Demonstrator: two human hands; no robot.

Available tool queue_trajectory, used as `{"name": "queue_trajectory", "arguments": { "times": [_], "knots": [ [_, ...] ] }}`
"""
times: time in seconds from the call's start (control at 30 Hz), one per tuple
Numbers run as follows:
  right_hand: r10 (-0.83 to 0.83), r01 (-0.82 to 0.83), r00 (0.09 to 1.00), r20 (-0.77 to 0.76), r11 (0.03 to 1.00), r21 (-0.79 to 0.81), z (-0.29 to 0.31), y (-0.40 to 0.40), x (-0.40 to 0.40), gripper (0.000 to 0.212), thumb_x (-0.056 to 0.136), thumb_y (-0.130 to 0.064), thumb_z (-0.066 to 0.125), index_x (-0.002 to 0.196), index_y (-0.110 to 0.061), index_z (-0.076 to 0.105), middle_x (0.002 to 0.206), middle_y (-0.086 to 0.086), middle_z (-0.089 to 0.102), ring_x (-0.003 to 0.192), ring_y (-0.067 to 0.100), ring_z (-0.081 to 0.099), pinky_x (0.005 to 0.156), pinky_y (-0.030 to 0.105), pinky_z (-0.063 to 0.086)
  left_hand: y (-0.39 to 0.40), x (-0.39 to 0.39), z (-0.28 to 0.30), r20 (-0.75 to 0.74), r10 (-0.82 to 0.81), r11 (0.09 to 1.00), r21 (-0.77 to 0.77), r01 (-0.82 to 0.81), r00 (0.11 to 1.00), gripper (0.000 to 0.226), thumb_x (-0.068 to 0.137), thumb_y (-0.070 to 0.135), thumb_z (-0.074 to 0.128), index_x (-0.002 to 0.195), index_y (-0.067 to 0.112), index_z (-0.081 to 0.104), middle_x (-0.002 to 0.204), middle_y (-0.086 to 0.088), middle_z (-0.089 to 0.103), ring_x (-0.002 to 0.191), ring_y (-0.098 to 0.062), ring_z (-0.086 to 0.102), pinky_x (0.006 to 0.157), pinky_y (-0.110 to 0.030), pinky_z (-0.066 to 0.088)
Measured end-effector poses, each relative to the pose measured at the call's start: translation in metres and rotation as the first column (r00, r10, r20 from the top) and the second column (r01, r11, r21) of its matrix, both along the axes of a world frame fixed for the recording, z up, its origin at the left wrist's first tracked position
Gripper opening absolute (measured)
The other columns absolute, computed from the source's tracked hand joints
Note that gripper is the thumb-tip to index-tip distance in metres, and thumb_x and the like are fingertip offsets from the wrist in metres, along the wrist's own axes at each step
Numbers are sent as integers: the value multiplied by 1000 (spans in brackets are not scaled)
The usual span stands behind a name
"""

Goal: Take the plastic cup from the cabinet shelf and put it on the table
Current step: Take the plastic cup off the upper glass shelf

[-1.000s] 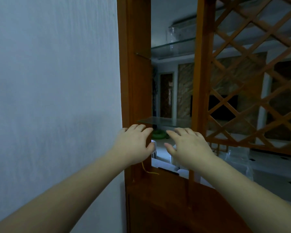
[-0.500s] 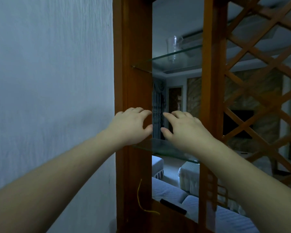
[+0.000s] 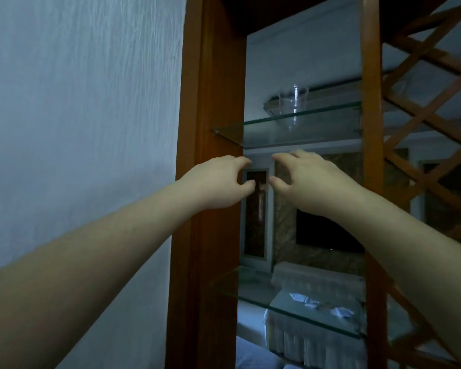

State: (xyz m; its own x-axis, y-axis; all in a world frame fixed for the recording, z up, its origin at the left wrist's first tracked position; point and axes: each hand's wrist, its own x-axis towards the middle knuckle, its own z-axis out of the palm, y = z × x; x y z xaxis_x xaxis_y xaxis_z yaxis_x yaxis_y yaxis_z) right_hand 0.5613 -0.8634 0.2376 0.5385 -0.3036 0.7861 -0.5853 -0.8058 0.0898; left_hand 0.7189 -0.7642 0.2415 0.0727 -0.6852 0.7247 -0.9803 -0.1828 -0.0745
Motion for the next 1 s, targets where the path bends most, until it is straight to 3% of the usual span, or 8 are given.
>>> {"name": "queue_trajectory", "arguments": {
  "times": [0.1, 0.23, 0.5, 0.6, 0.7, 0.8, 0.87, 1.0],
  "knots": [
    [13, -13, 1000, 7, 1000, 0, 32, 3, 2, 58, 92, -50, 47, 144, -30, 33, 145, 5, 46, 128, 26, 46, 101, 47, 41, -5, 8, 31, -27, -108, 993, -48, 107, 994, 56, 90, 48, 47, 141, 26, 37, 142, -5, 49, 119, -20, 52, 82, -27, 44],
    [69, -68, 995, 70, 998, -19, 75, 5, -2, 52, 93, -46, 50, 141, -27, 41, 139, 5, 54, 122, 24, 53, 88, 33, 40, -17, 12, 65, -32, -164, 981, -109, 160, 986, 54, 90, 45, 49, 139, 25, 40, 135, -4, 54, 98, -16, 60, 76, -32, 54],
    [19, -36, 981, 194, 996, 83, 136, -27, 7, 58, 92, -46, 53, 142, -19, 39, 135, 9, 56, 111, 24, 57, 79, 31, 40, -62, 36, 110, -106, -309, 936, -208, 283, 945, 56, 88, 45, 54, 139, 27, 38, 136, -6, 51, 77, -4, 56, 55, -18, 44],
    [-31, -11, 966, 257, 987, 159, 152, -42, 11, 63, 90, -43, 57, 140, -11, 38, 130, 14, 58, 97, 23, 59, 73, 35, 48, -80, 42, 118, -144, -357, 922, -214, 323, 923, 63, 87, 47, 56, 142, 28, 33, 146, -4, 44, 90, -10, 56, 59, -18, 42],
    [-83, 15, 949, 305, 976, 218, 164, -54, 15, 52, 88, -41, 60, 125, -5, 50, 111, 16, 64, 84, 23, 60, 79, 42, 52, -91, 44, 124, -174, -380, 910, -247, 333, 909, 67, 85, 49, 57, 143, 26, 32, 148, -4, 41, 117, -22, 52, 72, -24, 44],
    [-154, 58, 937, 312, 953, 298, 170, -63, 20, 52, 87, -48, 60, 116, -4, 54, 83, 8, 57, 66, 18, 51, 53, 33, 42, -101, 44, 126, -187, -399, 901, -262, 346, 898, 72, 83, 53, 58, 143, 26, 31, 149, -5, 40, 126, -24, 47, 81, -29, 44],
    [-195, 105, 944, 266, 943, 317, 174, -68, 24, 62, 87, -53, 57, 123, -4, 52, 88, 10, 57, 73, 22, 53, 57, 31, 39, -106, 44, 125, -176, -400, 900, -260, 349, 900, 74, 81, 55, 59, 144, 26, 30, 150, -5, 40, 126, -24, 47, 83, -28, 42],
    [-289, 233, 946, 147, 922, 310, 184, -71, 32, 82, 84, -67, 50, 138, -4, 43, 139, 20, 50, 121, 38, 50, 96, 44, 40, -110, 47, 123, -173, -399, 902, -247, 353, 900, 75, 81, 55, 60, 144, 28, 30, 150, -4, 39, 126, -24, 47, 82, -27, 40]
  ]
}}
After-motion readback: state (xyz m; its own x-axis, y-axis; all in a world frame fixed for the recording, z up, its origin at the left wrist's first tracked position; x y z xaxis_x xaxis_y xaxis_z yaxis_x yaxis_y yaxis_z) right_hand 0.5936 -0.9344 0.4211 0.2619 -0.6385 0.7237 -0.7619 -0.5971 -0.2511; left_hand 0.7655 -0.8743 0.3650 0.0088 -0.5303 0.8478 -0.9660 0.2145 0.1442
